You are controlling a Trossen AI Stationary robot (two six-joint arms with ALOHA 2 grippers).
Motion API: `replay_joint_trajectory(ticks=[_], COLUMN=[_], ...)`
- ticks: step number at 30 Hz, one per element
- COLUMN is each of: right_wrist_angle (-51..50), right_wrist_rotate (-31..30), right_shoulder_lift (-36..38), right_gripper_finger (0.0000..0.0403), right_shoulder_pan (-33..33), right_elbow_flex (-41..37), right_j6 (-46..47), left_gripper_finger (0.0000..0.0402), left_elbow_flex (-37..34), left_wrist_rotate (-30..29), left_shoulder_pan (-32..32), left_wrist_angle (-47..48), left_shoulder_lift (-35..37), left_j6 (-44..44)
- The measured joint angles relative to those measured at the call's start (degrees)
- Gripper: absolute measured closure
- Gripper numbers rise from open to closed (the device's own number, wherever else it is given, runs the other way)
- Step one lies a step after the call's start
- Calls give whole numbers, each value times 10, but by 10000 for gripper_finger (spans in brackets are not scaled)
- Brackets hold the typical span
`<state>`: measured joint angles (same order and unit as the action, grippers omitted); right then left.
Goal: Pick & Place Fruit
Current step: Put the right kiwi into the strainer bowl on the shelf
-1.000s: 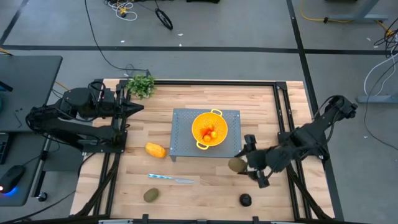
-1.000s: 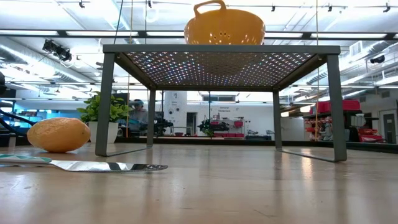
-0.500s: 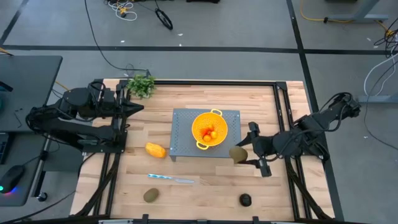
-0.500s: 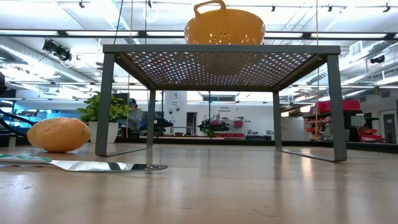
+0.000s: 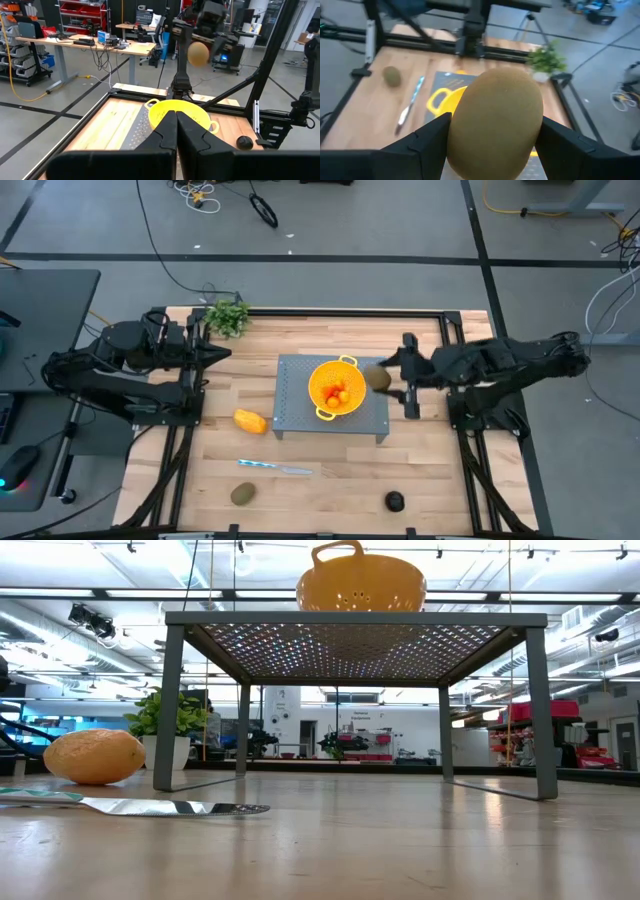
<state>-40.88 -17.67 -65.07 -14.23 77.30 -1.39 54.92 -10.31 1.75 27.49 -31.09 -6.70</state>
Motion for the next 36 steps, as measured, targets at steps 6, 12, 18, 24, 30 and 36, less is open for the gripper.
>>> replay_joint_trajectory(ticks=[6,12,18,24,30,36], right_wrist_angle=[0,25,124,151,151,154], right_wrist_rotate=[47,48,49,49,49,74], right_shoulder_lift=[14,25,52,76,84,79], right_gripper_finger=[140,140,140,140,140,140], right_shoulder_pan=[45,61,73,86,99,116], right_elbow_flex=[0,0,0,0,0,0], right_j6=[-11,-11,-11,-10,-9,-5], left_gripper_finger=[400,400,400,400,400,400], left_elbow_flex=[0,0,0,0,0,0], left_wrist_rotate=[0,0,0,0,0,0], left_shoulder_pan=[0,0,0,0,0,0], left_wrist_angle=[0,0,0,0,0,0], left_shoulder_lift=[0,0,0,0,0,0], left_j6=[0,0,0,1,1,1])
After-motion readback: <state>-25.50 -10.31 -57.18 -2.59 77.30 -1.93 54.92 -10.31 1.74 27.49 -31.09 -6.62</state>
